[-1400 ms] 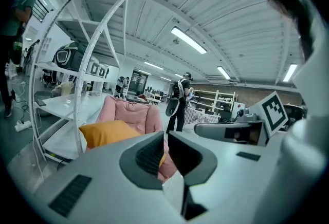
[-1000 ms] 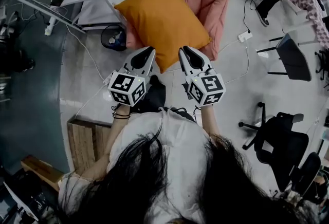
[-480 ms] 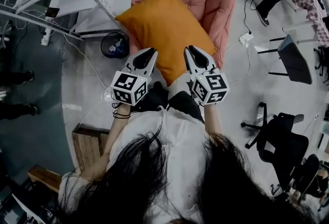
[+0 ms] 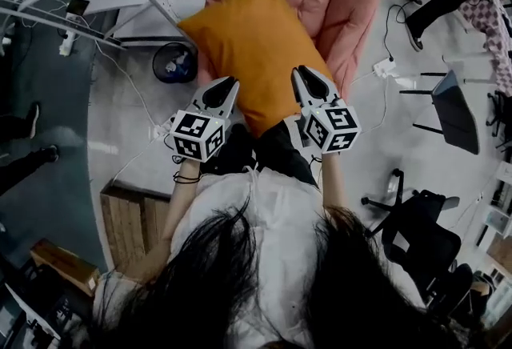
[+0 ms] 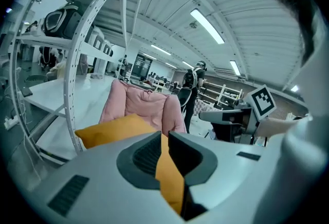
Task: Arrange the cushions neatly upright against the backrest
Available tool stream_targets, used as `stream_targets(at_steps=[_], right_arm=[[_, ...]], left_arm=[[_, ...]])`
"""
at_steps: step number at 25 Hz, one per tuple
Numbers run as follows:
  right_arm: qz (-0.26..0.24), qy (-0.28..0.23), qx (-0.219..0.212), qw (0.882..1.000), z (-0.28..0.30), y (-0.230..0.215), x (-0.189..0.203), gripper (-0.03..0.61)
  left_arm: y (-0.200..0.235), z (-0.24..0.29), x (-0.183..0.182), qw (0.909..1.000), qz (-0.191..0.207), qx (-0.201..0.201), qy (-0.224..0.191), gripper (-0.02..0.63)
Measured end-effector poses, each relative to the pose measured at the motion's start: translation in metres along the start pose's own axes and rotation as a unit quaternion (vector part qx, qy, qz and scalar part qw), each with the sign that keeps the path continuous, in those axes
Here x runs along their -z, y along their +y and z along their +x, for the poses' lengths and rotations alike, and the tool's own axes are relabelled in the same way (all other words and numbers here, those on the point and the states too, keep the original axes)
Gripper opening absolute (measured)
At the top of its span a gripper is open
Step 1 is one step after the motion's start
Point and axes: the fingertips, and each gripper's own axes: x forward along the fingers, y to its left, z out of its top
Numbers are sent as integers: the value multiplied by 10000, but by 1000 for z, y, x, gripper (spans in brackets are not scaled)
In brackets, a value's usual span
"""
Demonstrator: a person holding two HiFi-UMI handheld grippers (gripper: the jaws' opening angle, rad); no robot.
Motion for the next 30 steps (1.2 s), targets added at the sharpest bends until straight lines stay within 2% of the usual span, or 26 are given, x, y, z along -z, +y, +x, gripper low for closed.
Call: stream_targets(at_steps=[6, 10, 15, 19, 20, 21, 22, 23, 26, 27, 29, 30], right_arm=[[-273, 464, -420, 9977, 50, -47, 3, 66], [-430, 827, -647, 9935, 85, -83, 15, 66], [-554, 1390, -999, 9837, 136, -122, 41, 67], [-584, 1798, -1115, 9756, 169, -149, 62, 67], [-521, 1882, -1162, 9738, 177, -155, 67, 69], [-438, 1979, -1225, 9716, 184, -160, 71, 78], [-347, 2087, -1302, 9687, 190, -164, 77, 130], [-252, 2196, -1380, 9654, 196, -168, 82, 194], [156, 2445, -1513, 9577, 216, -183, 97, 248], [357, 2516, -1530, 9550, 222, -189, 103, 267], [745, 2707, -1591, 9465, 235, -197, 116, 299], [881, 2828, -1631, 9411, 240, -199, 123, 307]], left_arm=[[37, 23, 16, 9969, -446, -644, -16, 34], [64, 42, 39, 9926, -629, -1024, 148, 34], [101, 63, 65, 9846, -928, -1444, 341, 35], [127, 75, 86, 9791, -1064, -1648, 533, 35], [133, 77, 92, 9784, -1110, -1650, 571, 49], [138, 78, 97, 9777, -1180, -1631, 603, 90], [143, 80, 102, 9767, -1266, -1611, 635, 150], [149, 80, 107, 9753, -1353, -1613, 661, 172], [167, 82, 121, 9693, -1665, -1674, 693, 193], [172, 84, 126, 9667, -1829, -1644, 706, 212], [179, 91, 137, 9602, -2247, -1493, 720, 298], [182, 95, 142, 9562, -2474, -1397, 708, 321]])
